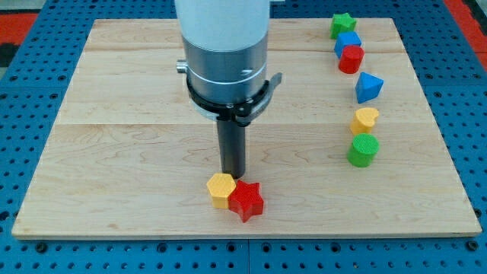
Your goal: Slide the green circle to the yellow hexagon
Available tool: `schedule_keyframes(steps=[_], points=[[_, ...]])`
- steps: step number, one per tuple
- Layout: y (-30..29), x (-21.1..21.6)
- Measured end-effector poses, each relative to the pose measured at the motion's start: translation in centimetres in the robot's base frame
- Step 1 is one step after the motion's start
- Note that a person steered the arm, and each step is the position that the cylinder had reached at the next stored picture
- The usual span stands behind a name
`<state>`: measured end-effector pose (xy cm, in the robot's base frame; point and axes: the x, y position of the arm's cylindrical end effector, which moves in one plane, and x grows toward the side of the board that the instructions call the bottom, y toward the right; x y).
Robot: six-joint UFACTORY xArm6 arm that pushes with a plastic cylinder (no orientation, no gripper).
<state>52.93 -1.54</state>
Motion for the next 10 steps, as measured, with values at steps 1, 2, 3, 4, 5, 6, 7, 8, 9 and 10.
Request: schedule_keyframes(steps=[1, 2, 3, 4, 5, 6, 7, 8, 9, 10], points=[[0.0, 1.2], [0.0, 1.8], [0.3, 1.4], [2.0, 0.4], [2.0, 0.4], [3.7, 0.4], [9.0, 0.4], [9.6, 0.9], [9.9, 3.7], [13.1, 4.8]])
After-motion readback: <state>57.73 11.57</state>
